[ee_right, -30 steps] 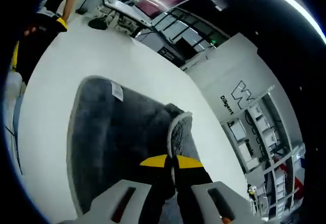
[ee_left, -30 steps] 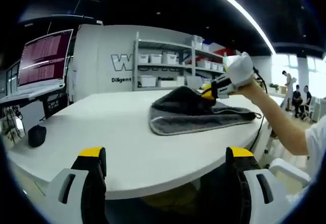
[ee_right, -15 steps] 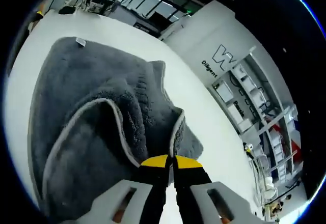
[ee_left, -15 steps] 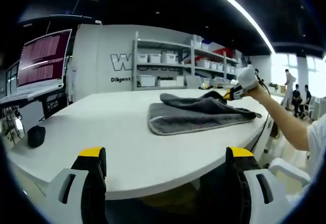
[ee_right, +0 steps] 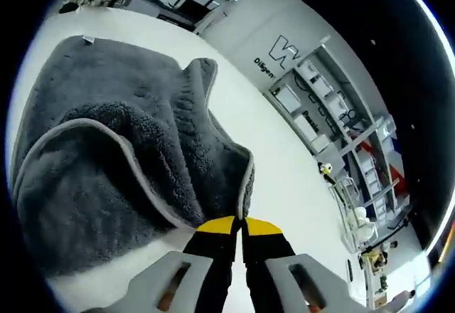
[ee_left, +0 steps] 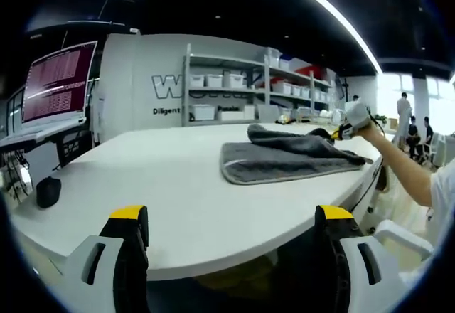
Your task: Open the folded towel by lifting each exposed corner and separating the folded layers until the towel lies flat within the target outline without major curled edges
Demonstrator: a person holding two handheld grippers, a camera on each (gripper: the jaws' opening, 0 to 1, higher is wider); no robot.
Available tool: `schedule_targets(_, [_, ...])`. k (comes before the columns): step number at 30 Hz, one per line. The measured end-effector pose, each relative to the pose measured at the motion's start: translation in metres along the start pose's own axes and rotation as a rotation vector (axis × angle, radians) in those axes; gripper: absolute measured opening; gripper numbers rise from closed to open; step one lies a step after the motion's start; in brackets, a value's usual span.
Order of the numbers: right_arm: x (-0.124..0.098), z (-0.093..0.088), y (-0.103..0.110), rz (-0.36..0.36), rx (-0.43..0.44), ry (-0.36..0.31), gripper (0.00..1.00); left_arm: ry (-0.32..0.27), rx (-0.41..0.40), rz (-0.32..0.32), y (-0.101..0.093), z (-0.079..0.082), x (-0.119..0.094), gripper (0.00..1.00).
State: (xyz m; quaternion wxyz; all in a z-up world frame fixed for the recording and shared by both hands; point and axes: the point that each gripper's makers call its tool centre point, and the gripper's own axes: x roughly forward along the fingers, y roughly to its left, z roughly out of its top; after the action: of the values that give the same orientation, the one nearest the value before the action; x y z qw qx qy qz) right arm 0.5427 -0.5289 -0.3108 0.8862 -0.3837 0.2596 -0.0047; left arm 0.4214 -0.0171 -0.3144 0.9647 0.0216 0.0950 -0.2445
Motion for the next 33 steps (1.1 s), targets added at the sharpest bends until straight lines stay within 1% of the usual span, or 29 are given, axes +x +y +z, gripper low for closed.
schedule_targets(2, [0.002,-0.009,-0.003,0.003,0.003,0.022,0.00,0.000,0.001,-0.001,0.000,0.000,0.000,0.95])
schedule_targets(6, [0.004,-0.018,0.003,0.011,0.004,0.036,0.00,0.010,0.002,-0.003,-0.001,-0.001,0.003,0.95])
schedule_targets(7, [0.005,-0.020,0.005,0.019,0.005,0.040,0.00,0.011,0.004,-0.003,-0.001,-0.001,0.003,0.95])
schedule_targets(8, [0.007,-0.021,0.009,0.043,0.007,0.043,0.00,0.012,0.005,-0.004,-0.001,-0.001,0.003,0.95])
schedule_targets(10, [0.006,-0.020,0.015,0.069,0.036,0.018,0.00,0.012,0.007,-0.008,-0.002,0.000,0.004,0.95])
schedule_targets(13, [0.000,-0.020,0.012,0.072,0.087,-0.021,0.03,0.014,0.007,-0.006,-0.002,0.000,0.004,0.95])
schedule_targets(14, [-0.003,-0.017,0.011,0.076,0.122,-0.054,0.06,0.016,0.007,-0.005,-0.001,0.000,0.005,0.95])
schedule_targets(15, [-0.009,-0.015,0.009,0.077,0.181,-0.100,0.11,0.019,0.006,-0.005,-0.001,-0.001,0.005,0.95])
schedule_targets(16, [-0.015,-0.017,0.006,0.070,0.211,-0.123,0.15,0.019,0.004,-0.005,-0.001,-0.001,0.005,0.95])
schedule_targets(18, [-0.023,-0.016,0.008,0.088,0.281,-0.179,0.23,0.018,0.005,-0.005,-0.001,0.000,0.005,0.95])
schedule_targets(19, [-0.032,-0.013,0.011,0.114,0.341,-0.236,0.25,0.018,0.006,-0.005,-0.001,0.000,0.006,0.95])
schedule_targets(20, [-0.037,-0.009,0.015,0.135,0.369,-0.275,0.28,0.018,0.006,-0.004,-0.001,0.000,0.006,0.95])
schedule_targets(21, [-0.045,-0.004,0.019,0.169,0.426,-0.336,0.32,0.020,0.006,-0.006,-0.002,-0.001,0.007,0.95])
schedule_targets(23, [-0.061,0.007,0.026,0.245,0.554,-0.450,0.34,0.026,0.008,-0.010,-0.004,-0.002,0.009,0.95])
schedule_targets(24, [-0.069,0.011,0.029,0.281,0.605,-0.491,0.36,0.030,0.009,-0.011,-0.004,-0.003,0.010,0.95])
schedule_targets(25, [-0.077,0.014,0.031,0.297,0.631,-0.520,0.37,0.034,0.010,-0.012,-0.005,-0.004,0.011,0.95])
schedule_targets(27, [-0.092,0.019,0.033,0.290,0.676,-0.569,0.42,0.037,0.010,-0.013,-0.006,-0.004,0.013,0.95])
schedule_targets(29, [-0.102,0.023,0.039,0.294,0.690,-0.578,0.50,0.041,0.011,-0.014,-0.007,-0.004,0.014,0.95])
schedule_targets(30, [-0.106,0.026,0.044,0.298,0.694,-0.583,0.56,0.044,0.013,-0.017,-0.008,-0.004,0.015,0.95])
schedule_targets(33, [-0.116,0.035,0.057,0.311,0.690,-0.600,0.67,0.049,0.018,-0.032,-0.013,-0.005,0.017,0.95])
